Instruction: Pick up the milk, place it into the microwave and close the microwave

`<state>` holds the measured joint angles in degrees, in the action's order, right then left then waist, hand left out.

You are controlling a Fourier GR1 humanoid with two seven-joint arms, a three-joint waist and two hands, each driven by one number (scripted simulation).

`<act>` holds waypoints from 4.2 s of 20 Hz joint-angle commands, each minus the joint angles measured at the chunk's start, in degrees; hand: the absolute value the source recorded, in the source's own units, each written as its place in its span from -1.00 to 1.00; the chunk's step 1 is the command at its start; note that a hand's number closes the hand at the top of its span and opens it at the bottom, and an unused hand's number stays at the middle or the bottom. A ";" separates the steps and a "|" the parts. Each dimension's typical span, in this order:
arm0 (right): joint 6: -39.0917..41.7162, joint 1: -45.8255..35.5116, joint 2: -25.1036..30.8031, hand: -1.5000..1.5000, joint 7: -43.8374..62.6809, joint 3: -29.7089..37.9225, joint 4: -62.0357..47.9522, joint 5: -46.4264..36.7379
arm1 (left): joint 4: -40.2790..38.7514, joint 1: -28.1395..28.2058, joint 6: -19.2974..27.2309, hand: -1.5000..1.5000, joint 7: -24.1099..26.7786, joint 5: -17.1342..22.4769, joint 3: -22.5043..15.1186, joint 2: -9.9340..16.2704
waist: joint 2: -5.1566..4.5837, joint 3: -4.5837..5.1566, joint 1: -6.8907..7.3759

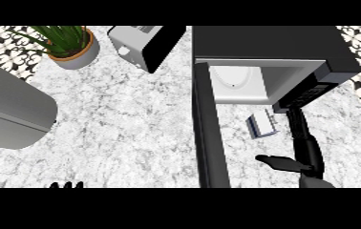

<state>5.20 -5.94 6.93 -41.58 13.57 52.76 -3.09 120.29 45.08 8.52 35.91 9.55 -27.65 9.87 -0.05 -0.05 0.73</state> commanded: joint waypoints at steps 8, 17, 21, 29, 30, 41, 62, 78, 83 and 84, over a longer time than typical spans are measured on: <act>0.82 -9.54 3.87 -1.00 -15.72 3.02 -24.04 -0.97 | -2.43 0.87 0.48 -1.00 3.69 2.12 -0.60 2.21 | -0.02 -0.01 0.05; -1.01 -13.82 3.50 -1.00 -21.48 2.14 -30.70 -3.04 | 0.51 2.35 2.32 -1.00 3.29 2.43 -1.70 3.76 | -0.05 -0.03 0.11; -0.22 -15.99 3.61 -1.00 -23.89 2.75 -35.06 -3.09 | 0.43 2.86 1.05 -1.00 4.54 2.96 -1.78 5.34 | -0.19 -0.08 0.52; -3.17 -18.52 0.65 -1.00 -20.46 3.11 -36.00 -2.09 | -1.31 5.40 1.72 -1.00 9.22 1.34 -4.60 5.73 | -0.10 -0.05 0.57; -3.43 -19.55 1.94 -1.00 -22.08 4.27 -37.59 -1.70 | -2.71 3.31 0.25 -1.00 9.43 3.36 -1.68 6.47 | -0.26 -0.09 0.79; -17.34 -24.54 1.29 1.00 -20.96 6.60 -37.20 -2.55 | -2.07 2.06 2.21 -1.00 7.10 2.48 -4.24 5.64 | -0.55 -0.15 1.36; -8.48 -18.35 0.29 1.00 -27.27 6.28 -30.44 -0.22 | -0.38 3.98 3.54 -1.00 8.14 3.70 -5.39 7.10 | 0.09 0.00 -0.25; 1.82 10.68 1.18 1.00 -2.85 -4.20 19.13 3.61 | -1.63 4.86 3.82 -1.00 10.78 4.33 -5.97 8.20 | 0.44 0.17 -1.63; 7.08 15.27 -3.32 1.00 2.94 -7.34 29.40 10.02 | -0.76 7.15 2.79 -1.00 12.93 5.73 -5.48 9.50 | 0.42 0.13 -1.10; 8.71 15.82 -3.26 1.00 4.20 -7.18 30.77 12.11 | -2.86 6.89 2.10 -1.00 13.74 6.35 -5.14 9.45 | 0.38 0.13 -1.04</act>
<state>9.65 6.49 5.24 -42.08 7.96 75.98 4.33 118.27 51.44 11.55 47.73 15.02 -32.06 19.53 0.37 0.10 -0.64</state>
